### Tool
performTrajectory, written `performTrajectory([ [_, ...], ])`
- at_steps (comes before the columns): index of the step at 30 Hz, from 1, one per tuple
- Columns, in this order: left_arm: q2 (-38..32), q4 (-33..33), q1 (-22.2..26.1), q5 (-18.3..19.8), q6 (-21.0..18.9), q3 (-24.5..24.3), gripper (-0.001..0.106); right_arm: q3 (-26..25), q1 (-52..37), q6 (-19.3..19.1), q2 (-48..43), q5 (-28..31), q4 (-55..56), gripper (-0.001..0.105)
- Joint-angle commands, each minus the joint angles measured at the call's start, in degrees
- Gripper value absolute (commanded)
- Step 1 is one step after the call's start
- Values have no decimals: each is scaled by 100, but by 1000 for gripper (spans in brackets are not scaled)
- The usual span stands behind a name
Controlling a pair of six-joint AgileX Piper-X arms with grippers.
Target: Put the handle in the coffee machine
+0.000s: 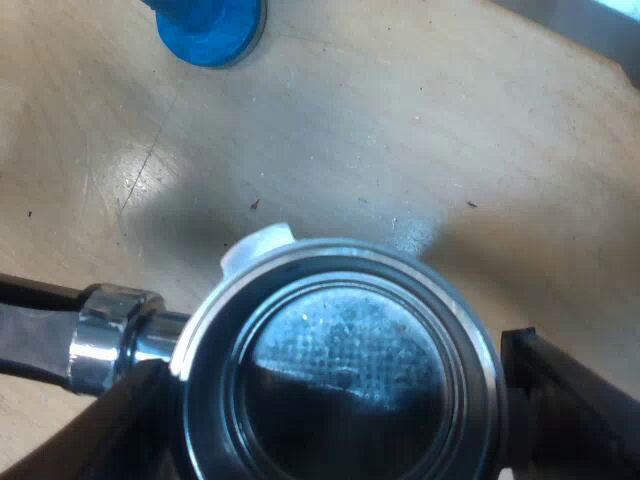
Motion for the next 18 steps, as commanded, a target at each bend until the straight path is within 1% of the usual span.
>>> performTrajectory([
  [1,-17,10,-41,44,3,-12,34,-47,2,-62,-120,-126,-38,0],
  [2,-17,10,-41,44,3,-12,29,-47,2,-62,-120,-126,-38,0],
  [3,-17,10,-41,44,3,-12,21,-47,2,-62,-120,-126,-38,0],
  [4,-17,10,-41,44,3,-12,8,-47,2,-62,-120,-126,-38,0],
  [5,-17,10,-41,44,3,-12,3,-47,2,-62,-120,-126,-38,0],
  [6,-17,10,-41,44,3,-12,0,-47,2,-62,-120,-126,-38,0],
  [9,-17,-2,-41,44,3,-12,0,-47,2,53,-120,-73,-38,0],
  [12,-17,-18,-41,44,-8,-12,0,-47,2,63,-120,55,-38,0],
  [14,-17,-18,-41,44,-100,-12,0,-47,2,77,-120,162,-38,0],
  [16,-17,-18,-41,126,-190,-12,0,-47,2,102,-120,180,-38,0],
  [18,-17,-18,-41,157,-200,-12,0,-47,2,101,-120,184,-38,0],
])
